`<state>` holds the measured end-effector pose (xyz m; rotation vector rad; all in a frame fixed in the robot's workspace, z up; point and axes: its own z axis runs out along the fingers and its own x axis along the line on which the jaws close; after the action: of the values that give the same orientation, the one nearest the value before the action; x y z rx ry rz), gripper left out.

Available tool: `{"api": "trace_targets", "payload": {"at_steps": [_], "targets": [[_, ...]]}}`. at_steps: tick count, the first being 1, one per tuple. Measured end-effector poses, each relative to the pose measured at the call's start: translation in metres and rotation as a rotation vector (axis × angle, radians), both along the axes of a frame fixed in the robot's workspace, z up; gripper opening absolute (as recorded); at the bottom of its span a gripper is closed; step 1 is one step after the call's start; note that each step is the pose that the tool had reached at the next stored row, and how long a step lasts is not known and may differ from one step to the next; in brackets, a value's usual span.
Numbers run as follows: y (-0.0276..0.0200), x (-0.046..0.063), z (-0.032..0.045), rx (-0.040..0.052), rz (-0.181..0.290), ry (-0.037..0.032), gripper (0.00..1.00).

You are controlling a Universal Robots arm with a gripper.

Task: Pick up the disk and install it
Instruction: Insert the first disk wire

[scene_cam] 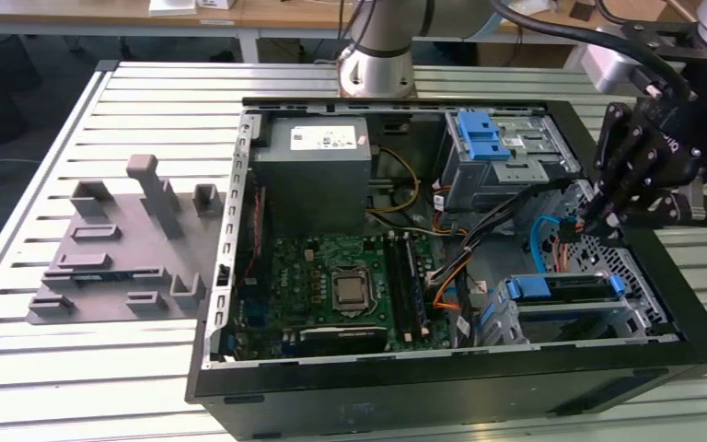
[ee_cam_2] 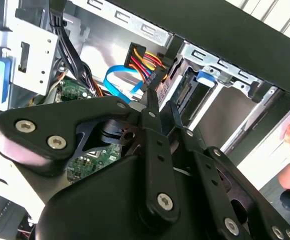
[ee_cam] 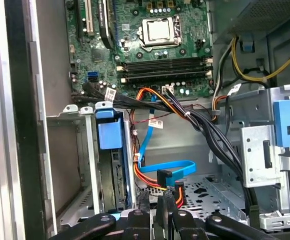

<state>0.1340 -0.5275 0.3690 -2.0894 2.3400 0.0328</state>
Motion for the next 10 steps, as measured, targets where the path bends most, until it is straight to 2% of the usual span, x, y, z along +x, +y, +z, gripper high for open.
{"api": "trace_targets", "payload": {"at_steps": [10], "targets": [[0.0088,0.003,-0.0054,0.0,-0.046,0.0017,0.25]]}}
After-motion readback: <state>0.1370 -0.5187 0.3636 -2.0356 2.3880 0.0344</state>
